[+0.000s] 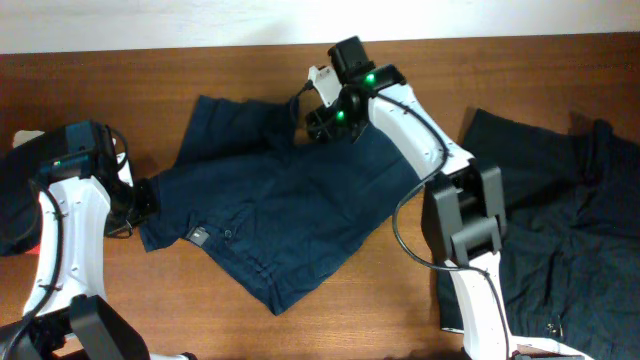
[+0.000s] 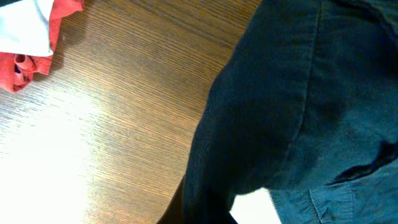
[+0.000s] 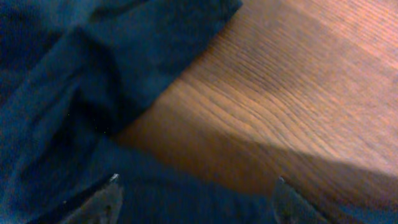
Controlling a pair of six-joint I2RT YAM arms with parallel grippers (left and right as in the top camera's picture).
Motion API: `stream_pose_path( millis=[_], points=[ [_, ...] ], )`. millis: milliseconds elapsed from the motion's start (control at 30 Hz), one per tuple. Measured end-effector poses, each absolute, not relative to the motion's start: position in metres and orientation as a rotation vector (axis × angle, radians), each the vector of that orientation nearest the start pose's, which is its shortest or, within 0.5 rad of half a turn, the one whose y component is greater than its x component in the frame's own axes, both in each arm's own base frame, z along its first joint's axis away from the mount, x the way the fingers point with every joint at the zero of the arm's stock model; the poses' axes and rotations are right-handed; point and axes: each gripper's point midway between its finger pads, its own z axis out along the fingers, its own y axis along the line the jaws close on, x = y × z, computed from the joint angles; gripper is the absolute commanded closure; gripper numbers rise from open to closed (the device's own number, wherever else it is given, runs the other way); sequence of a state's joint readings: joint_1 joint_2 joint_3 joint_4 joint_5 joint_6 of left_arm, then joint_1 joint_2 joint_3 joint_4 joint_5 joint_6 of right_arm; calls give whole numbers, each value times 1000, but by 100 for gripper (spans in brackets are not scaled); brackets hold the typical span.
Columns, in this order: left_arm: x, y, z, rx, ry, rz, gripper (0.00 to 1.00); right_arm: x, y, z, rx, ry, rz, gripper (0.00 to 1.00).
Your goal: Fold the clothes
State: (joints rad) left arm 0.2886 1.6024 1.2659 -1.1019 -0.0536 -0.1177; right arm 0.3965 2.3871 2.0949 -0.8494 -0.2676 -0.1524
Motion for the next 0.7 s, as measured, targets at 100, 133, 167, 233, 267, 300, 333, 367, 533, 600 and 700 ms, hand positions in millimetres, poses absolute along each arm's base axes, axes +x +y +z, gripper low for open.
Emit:
stream_pose_path(
  millis=[100,133,167,233,267,300,333,367,533,600,700],
  points=[
    [296,97,110,-613,2950,95,99,517,271,64,-745,2546,455,3],
    [296,97,109,-613,2950,93,99,531,281,74,-639,2501,490,7],
    [297,97,109,-615,2949,90,99,532,282,75,-621,2501,497,7],
    [296,97,109,-618,2949,90,99,542,288,80,-531,2474,533,9],
    [297,97,110,-618,2948,90,99,549,292,84,-463,2454,562,11],
    [297,97,110,-618,2948,90,99,552,293,84,-415,2456,581,12],
    [297,97,110,-618,2948,90,99,554,295,82,-364,2459,601,13],
    [297,97,110,-618,2948,90,99,558,296,79,-296,2465,627,14],
    [297,97,110,-617,2947,90,99,568,304,40,-158,2488,680,17],
    [297,97,110,-617,2947,90,99,568,307,32,-131,2493,693,20],
    [297,97,110,-618,2946,90,99,570,317,26,-90,2479,726,24]
  ],
)
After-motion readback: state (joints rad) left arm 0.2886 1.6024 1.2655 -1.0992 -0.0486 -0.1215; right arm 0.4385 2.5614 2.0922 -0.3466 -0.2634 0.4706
